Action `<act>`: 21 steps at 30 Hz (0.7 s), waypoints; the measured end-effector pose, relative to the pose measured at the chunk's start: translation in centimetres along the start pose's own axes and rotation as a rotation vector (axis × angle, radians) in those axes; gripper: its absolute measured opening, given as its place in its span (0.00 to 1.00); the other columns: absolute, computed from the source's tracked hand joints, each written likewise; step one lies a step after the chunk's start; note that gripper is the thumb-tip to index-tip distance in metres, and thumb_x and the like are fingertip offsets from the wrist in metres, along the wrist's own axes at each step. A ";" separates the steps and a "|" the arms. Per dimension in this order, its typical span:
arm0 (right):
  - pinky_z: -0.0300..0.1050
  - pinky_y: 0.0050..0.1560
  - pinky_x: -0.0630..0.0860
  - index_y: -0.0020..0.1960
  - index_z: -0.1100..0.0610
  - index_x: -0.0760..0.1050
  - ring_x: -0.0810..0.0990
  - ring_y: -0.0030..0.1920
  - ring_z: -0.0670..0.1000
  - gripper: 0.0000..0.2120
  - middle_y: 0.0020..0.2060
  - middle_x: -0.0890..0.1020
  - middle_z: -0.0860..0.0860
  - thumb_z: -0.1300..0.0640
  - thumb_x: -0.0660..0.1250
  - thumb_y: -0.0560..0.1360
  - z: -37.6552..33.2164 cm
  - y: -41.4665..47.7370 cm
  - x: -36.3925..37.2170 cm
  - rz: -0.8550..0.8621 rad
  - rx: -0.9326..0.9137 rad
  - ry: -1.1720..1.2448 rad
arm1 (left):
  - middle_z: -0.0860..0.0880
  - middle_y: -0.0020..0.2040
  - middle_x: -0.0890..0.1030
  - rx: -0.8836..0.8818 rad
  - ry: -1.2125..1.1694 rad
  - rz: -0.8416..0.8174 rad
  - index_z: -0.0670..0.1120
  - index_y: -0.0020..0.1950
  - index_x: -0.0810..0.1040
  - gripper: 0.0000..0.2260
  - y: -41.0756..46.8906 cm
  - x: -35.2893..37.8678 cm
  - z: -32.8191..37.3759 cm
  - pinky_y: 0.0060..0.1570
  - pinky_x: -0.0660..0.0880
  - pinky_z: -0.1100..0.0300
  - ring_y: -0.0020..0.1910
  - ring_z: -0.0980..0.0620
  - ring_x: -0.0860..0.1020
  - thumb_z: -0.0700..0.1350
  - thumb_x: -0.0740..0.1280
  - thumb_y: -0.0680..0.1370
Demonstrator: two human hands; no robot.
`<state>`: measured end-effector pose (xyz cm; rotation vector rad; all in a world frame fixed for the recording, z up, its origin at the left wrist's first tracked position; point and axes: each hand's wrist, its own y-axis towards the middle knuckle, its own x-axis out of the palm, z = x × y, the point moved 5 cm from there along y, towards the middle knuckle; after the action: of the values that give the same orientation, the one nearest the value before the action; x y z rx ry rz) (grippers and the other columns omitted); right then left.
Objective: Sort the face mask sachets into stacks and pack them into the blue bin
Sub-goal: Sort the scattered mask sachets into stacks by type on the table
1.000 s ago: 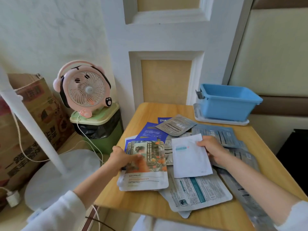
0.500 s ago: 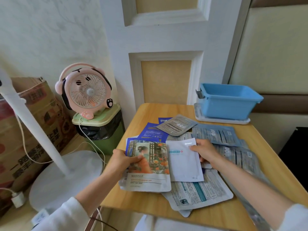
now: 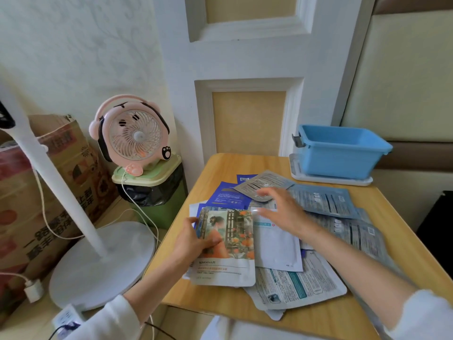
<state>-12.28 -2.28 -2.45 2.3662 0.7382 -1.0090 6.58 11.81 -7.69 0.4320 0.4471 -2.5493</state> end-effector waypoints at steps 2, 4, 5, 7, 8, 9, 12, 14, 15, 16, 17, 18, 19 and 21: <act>0.47 0.68 0.64 0.72 0.51 0.63 0.65 0.70 0.49 0.36 0.69 0.68 0.48 0.42 0.71 0.69 -1.8 1.4 2.9 -0.296 0.001 0.010 | 0.45 0.50 0.80 -0.033 -0.048 0.004 0.48 0.66 0.61 0.33 0.1 0.1 -0.3 0.42 0.81 0.51 0.41 0.47 0.83 0.45 0.76 0.68; 0.52 0.69 0.64 0.74 0.52 0.59 0.64 0.71 0.54 0.44 0.71 0.66 0.51 0.37 0.72 0.65 -2.8 2.7 5.0 -0.425 -0.003 -0.222 | 0.45 0.50 0.80 -0.047 -0.091 0.021 0.46 0.65 0.61 0.33 0.1 0.1 -0.5 0.38 0.81 0.54 0.39 0.48 0.83 0.44 0.76 0.68; 0.54 0.69 0.63 0.74 0.52 0.60 0.65 0.70 0.55 0.46 0.70 0.67 0.53 0.35 0.73 0.63 -3.2 3.3 5.5 -0.437 -0.011 -0.347 | 0.46 0.49 0.79 -0.040 -0.111 0.031 0.45 0.65 0.62 0.32 -0.1 0.1 -0.5 0.36 0.81 0.55 0.39 0.48 0.83 0.43 0.76 0.68; 0.56 0.68 0.63 0.72 0.52 0.64 0.67 0.68 0.56 0.45 0.68 0.69 0.53 0.34 0.74 0.61 -3.9 4.3 5.9 -0.434 -0.008 -0.506 | 0.48 0.48 0.79 -0.007 -0.129 0.053 0.46 0.64 0.63 0.30 -0.3 0.3 -0.6 0.33 0.80 0.57 0.39 0.49 0.83 0.43 0.76 0.69; 0.57 0.67 0.63 0.70 0.52 0.66 0.68 0.66 0.56 0.44 0.66 0.70 0.53 0.35 0.74 0.61 -4.2 4.7 5.9 -0.439 0.003 -0.532 | 0.48 0.49 0.78 0.014 -0.124 0.065 0.47 0.65 0.64 0.30 -0.4 0.4 -0.7 0.34 0.80 0.57 0.40 0.49 0.83 0.43 0.76 0.69; 0.57 0.66 0.63 0.68 0.53 0.69 0.70 0.65 0.56 0.41 0.65 0.73 0.52 0.36 0.75 0.60 -4.4 4.9 5.9 -0.452 0.016 -0.530 | 0.48 0.51 0.78 0.037 -0.112 0.078 0.47 0.65 0.64 0.30 -0.4 0.4 -0.9 0.36 0.80 0.57 0.41 0.49 0.83 0.44 0.76 0.69; 0.50 0.54 0.67 0.59 0.59 0.75 0.76 0.56 0.57 0.35 0.56 0.80 0.52 0.40 0.77 0.60 -4.6 5.1 5.6 -0.451 0.035 -0.445 | 0.46 0.57 0.75 0.089 -0.030 0.079 0.50 0.67 0.65 0.34 -0.1 0.4 -1.1 0.43 0.81 0.54 0.48 0.49 0.81 0.50 0.77 0.67; 0.48 0.47 0.68 0.57 0.63 0.74 0.76 0.53 0.58 0.33 0.53 0.80 0.56 0.44 0.78 0.61 -4.8 4.9 5.3 -0.420 0.017 -0.394 | 0.48 0.60 0.69 0.111 0.076 0.087 0.50 0.70 0.65 0.37 0.1 0.3 -1.0 0.53 0.78 0.52 0.56 0.48 0.75 0.53 0.77 0.65; 0.49 0.48 0.70 0.56 0.63 0.74 0.76 0.53 0.57 0.31 0.53 0.80 0.56 0.46 0.78 0.62 -5.0 4.7 5.2 -0.403 0.004 -0.374 | 0.49 0.59 0.66 0.119 0.117 0.105 0.49 0.71 0.65 0.38 0.1 0.3 -0.9 0.58 0.75 0.52 0.59 0.49 0.71 0.54 0.77 0.65; 0.49 0.48 0.70 0.55 0.62 0.74 0.76 0.52 0.56 0.28 0.53 0.79 0.55 0.48 0.78 0.63 -5.2 4.5 5.1 -0.384 -0.013 -0.353 | 0.50 0.59 0.64 0.124 0.157 0.124 0.48 0.71 0.65 0.38 0.2 0.2 -0.9 0.62 0.72 0.53 0.62 0.50 0.68 0.55 0.76 0.66; 0.47 0.47 0.69 0.52 0.60 0.73 0.74 0.51 0.54 0.24 0.51 0.78 0.52 0.50 0.78 0.64 -5.5 4.2 4.9 -0.369 -0.033 -0.320 | 0.49 0.60 0.63 0.137 0.200 0.144 0.47 0.71 0.65 0.38 0.2 0.2 -0.8 0.65 0.68 0.54 0.63 0.50 0.64 0.56 0.76 0.66; 0.46 0.46 0.67 0.50 0.57 0.73 0.73 0.50 0.52 0.20 0.49 0.76 0.50 0.52 0.77 0.64 -5.8 4.0 4.8 -0.349 -0.055 -0.281 | 0.49 0.62 0.63 0.155 0.240 0.166 0.47 0.71 0.67 0.37 0.0 0.1 -0.6 0.67 0.65 0.55 0.65 0.50 0.62 0.56 0.75 0.66; 0.45 0.44 0.65 0.48 0.55 0.72 0.72 0.49 0.50 0.18 0.47 0.75 0.48 0.54 0.77 0.65 -6.1 3.8 4.6 -0.322 -0.077 -0.243 | 0.49 0.63 0.63 0.188 0.254 0.198 0.47 0.69 0.69 0.35 -0.2 0.0 -0.5 0.66 0.63 0.56 0.65 0.51 0.61 0.56 0.75 0.66; 0.45 0.44 0.67 0.47 0.54 0.72 0.73 0.48 0.50 0.17 0.46 0.76 0.47 0.56 0.77 0.65 -6.6 3.4 4.4 -0.270 -0.104 -0.197 | 0.51 0.61 0.68 0.253 0.177 0.219 0.47 0.60 0.73 0.27 -0.6 -0.2 -0.2 0.60 0.68 0.60 0.62 0.52 0.67 0.53 0.76 0.66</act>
<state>-4.17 0.39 -0.94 2.0792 1.0254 -1.2608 6.52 12.45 -7.65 0.7596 0.1285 -2.3695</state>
